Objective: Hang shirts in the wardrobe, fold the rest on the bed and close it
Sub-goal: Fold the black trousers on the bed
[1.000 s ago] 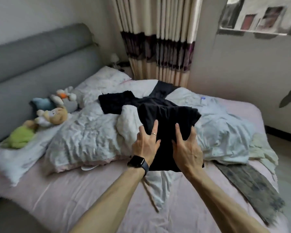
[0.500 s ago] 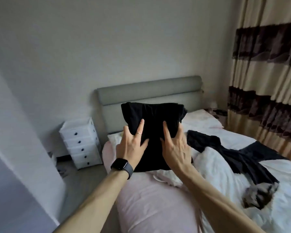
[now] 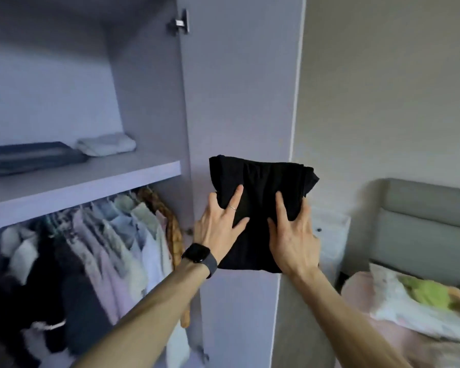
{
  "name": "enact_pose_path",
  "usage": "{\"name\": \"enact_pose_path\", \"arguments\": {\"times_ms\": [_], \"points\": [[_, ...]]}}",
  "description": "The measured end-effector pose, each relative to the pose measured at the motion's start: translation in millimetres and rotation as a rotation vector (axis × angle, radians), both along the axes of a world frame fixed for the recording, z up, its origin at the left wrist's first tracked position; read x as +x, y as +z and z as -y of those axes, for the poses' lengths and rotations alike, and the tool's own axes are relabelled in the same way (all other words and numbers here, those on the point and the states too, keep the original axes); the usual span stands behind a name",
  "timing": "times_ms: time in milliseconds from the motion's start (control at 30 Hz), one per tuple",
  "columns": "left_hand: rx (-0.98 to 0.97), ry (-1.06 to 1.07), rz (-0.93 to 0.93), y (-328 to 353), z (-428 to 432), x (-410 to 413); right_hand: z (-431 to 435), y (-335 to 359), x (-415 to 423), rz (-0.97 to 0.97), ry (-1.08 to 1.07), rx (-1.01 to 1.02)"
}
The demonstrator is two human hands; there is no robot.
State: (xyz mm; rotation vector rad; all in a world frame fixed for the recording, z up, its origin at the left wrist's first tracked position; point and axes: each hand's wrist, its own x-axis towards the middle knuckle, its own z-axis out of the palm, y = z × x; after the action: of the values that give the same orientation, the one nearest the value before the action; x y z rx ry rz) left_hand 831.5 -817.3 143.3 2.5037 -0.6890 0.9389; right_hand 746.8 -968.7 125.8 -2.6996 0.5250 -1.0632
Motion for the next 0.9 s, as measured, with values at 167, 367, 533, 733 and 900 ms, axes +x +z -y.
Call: {"name": "enact_pose_path", "arguments": {"times_ms": [167,367,533,733,900], "points": [[0.003,0.186,-0.012,17.6,-101.4,68.9,-83.3,18.2,96.7,0.04,0.215,-0.037],[-0.02,0.317,-0.015,37.5,-190.5,150.8,-157.4,41.4,202.2,0.039,0.41,-0.064],[-0.039,0.376,0.001,60.6,-248.7,198.4,-210.6,67.9,267.8,0.063,0.519,-0.087],[-0.129,0.476,-0.031,99.9,-330.9,226.4,-286.4,107.9,335.8,0.052,0.738,-0.09],[-0.102,0.722,-0.113,128.1,-393.7,205.7,-364.8,129.3,360.6,0.017,0.923,-0.175]]}}
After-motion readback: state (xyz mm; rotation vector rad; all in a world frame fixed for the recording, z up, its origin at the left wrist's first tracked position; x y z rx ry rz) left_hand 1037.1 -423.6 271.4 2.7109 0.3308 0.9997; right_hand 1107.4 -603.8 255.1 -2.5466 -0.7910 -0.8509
